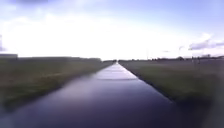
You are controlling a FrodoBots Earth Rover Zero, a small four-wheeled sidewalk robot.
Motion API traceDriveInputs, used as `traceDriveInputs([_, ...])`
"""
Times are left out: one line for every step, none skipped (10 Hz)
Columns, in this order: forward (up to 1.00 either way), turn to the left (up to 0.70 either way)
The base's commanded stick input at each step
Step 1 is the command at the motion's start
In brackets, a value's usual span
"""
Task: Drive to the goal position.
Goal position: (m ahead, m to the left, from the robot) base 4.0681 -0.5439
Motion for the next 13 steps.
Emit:
traceDriveInputs([0.45,0.00])
traceDriveInputs([0.45,0.00])
traceDriveInputs([0.45,0.00])
traceDriveInputs([0.45,0.00])
traceDriveInputs([0.45,0.00])
traceDriveInputs([0.45,0.00])
traceDriveInputs([0.45,0.00])
traceDriveInputs([0.45,0.00])
traceDriveInputs([0.45,0.00])
traceDriveInputs([0.45,0.00])
traceDriveInputs([0.45,0.00])
traceDriveInputs([0.45,0.00])
traceDriveInputs([0.45,0.00])
